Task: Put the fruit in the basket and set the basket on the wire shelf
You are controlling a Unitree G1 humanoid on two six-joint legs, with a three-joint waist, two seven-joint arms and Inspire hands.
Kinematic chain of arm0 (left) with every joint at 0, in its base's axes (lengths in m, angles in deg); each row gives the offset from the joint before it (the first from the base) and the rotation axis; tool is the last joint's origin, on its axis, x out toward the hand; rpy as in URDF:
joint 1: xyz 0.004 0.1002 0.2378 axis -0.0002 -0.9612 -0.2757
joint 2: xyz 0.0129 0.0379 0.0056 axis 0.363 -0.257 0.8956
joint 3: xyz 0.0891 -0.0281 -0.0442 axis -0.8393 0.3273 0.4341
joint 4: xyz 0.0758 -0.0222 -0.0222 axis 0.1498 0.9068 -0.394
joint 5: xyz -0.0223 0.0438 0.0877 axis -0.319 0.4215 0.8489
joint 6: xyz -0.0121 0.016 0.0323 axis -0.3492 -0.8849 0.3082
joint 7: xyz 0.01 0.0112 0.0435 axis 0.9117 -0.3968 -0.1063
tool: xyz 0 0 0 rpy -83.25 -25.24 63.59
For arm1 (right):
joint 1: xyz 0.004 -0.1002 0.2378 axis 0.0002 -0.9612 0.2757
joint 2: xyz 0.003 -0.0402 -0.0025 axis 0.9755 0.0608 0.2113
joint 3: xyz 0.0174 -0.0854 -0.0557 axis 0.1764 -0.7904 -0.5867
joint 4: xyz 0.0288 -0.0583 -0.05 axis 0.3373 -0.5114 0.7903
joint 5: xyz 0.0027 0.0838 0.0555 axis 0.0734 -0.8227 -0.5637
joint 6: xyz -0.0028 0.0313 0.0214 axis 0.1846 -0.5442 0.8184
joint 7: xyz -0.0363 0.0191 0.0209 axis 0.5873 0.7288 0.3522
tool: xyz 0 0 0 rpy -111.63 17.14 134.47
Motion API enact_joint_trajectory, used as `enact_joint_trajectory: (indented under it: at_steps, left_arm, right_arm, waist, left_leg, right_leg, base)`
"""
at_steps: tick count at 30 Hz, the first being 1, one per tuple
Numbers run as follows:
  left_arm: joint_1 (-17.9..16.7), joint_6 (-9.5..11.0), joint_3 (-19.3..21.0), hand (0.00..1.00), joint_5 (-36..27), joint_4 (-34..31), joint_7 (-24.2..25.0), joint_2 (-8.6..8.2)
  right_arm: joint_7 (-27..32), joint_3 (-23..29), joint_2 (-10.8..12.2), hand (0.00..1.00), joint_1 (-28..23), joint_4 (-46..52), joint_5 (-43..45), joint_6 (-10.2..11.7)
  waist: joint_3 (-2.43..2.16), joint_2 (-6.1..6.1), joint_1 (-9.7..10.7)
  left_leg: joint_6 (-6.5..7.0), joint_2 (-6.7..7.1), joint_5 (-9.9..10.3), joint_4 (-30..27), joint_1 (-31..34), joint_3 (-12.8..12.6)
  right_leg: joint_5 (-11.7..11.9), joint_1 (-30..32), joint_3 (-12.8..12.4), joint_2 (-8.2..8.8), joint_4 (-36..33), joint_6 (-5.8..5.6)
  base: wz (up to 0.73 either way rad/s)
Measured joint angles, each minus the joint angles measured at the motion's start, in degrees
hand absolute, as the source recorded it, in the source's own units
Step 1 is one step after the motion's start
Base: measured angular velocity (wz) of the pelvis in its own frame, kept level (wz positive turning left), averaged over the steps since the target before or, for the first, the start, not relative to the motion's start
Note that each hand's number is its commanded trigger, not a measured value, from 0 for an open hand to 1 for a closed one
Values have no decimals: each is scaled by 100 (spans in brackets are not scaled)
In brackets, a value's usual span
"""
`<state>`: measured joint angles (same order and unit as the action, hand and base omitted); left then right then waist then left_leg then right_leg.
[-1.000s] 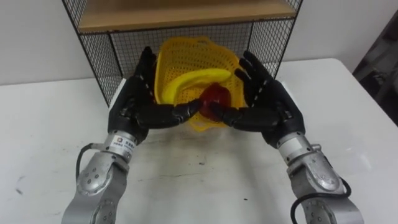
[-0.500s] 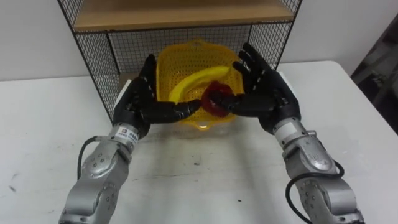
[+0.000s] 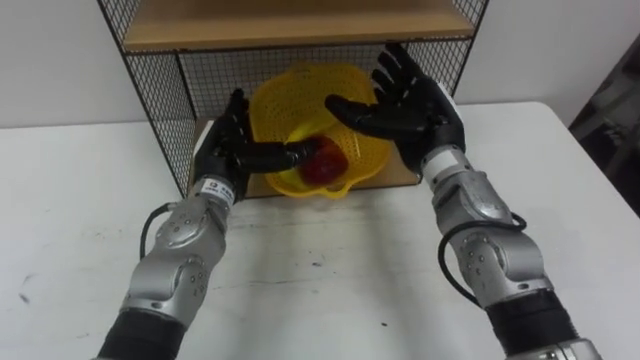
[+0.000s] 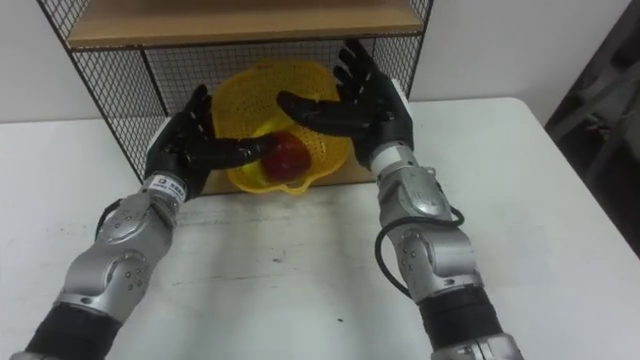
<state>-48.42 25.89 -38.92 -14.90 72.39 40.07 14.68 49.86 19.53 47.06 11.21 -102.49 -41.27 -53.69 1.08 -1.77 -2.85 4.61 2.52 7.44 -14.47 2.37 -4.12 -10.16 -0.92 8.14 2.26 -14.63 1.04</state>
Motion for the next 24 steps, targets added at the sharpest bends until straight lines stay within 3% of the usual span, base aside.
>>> enact_joint_trajectory:
  at_steps: [5, 9, 19, 24]
  left_arm:
    - [310, -233, 35, 0, 1, 163, -190, -28]
    - [332, -411, 178, 0, -7, 164, -246, -35]
    - [343, -543, 212, 0, 6, 399, -309, -108]
    - [344, -563, 221, 0, 347, 402, -292, -104]
  right_arm:
    - [181, 4, 23, 0, 207, -170, -1, -199]
    - [294, 5, 153, 0, 216, -232, 1, -289]
    - [378, -34, 253, 0, 218, -602, 1, -381]
    - [231, -53, 217, 0, 218, -768, 58, -367]
  waist:
    - [-1, 1, -67]
    - [-3, 3, -52]
    - [1, 17, -55]
    - [3, 31, -26]
  left_leg:
    - [-3, -3, -1, 0, 1, 30]
    - [-6, 0, -4, -13, -7, 76]
    - [-19, 14, -10, -26, -57, 190]
    - [-22, 19, -9, -33, -52, 222]
  right_leg:
    - [31, -22, 21, -14, 75, 1]
    - [45, -64, 47, -25, 91, 2]
    - [51, -204, 155, -21, 98, 7]
    - [50, -235, 193, -37, 106, 8]
  base:
    - [1]
    - [3]
    - [7]
    - [3]
